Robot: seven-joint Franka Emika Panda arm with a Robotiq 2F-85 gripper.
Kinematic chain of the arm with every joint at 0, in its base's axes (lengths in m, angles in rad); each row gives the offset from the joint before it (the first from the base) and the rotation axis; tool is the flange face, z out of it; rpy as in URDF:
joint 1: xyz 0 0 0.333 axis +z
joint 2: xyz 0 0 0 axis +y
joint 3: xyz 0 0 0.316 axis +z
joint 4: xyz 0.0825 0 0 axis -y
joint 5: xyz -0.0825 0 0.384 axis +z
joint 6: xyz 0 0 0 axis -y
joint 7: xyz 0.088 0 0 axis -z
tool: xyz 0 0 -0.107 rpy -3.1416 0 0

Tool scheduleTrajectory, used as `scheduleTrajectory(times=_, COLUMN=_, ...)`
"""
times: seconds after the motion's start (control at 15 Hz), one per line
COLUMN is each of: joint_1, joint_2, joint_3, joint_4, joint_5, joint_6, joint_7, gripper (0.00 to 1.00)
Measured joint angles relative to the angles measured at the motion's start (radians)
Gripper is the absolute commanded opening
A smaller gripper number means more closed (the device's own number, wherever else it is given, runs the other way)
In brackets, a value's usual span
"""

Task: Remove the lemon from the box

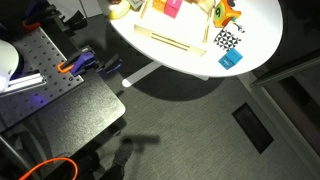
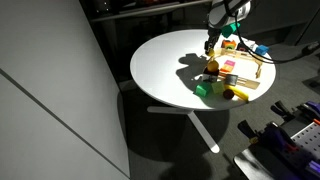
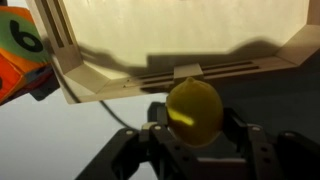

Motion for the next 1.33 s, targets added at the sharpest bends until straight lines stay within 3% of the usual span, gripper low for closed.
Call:
scheduleTrajectory(times=0.4, joint_1=0.003, joint_2=0.003, joint_3=0.008, joint_4=-0.045, joint_5=-0.022, joint_6=0.184, joint_7=-0.013, gripper=0.32)
scheduleTrajectory(times=0.47, joint_1=0.003, joint_2=0.005, joint_3=0.008, joint_4=-0.053, joint_5=-0.028, joint_6=0.214, joint_7=-0.013, gripper=0.82)
scheduleTrajectory(times=0.53, joint_1=0.003, joint_2=0.008, joint_3=0.008, joint_4=-0.059, joint_5=-0.034, joint_6=0.241, joint_7=-0.013, gripper=0.84)
scheduleTrajectory(times=0.67, joint_1=0.003, joint_2=0.021, joint_3=0.007, joint_4=-0.064, joint_5=-0.048, joint_6=0.290, joint_7=-0.013, gripper=0.98)
scheduleTrajectory(times=0.93, joint_1=0.004, joint_2=0.036, joint_3=0.002, joint_4=-0.073, joint_5=-0.064, joint_6=0.351, joint_7=-0.012, gripper=1.00)
scheduleTrajectory(times=1.33, joint_1=0.009, joint_2=0.031, joint_3=-0.011, joint_4=-0.074, joint_5=-0.064, joint_6=0.300, joint_7=0.011, gripper=1.00)
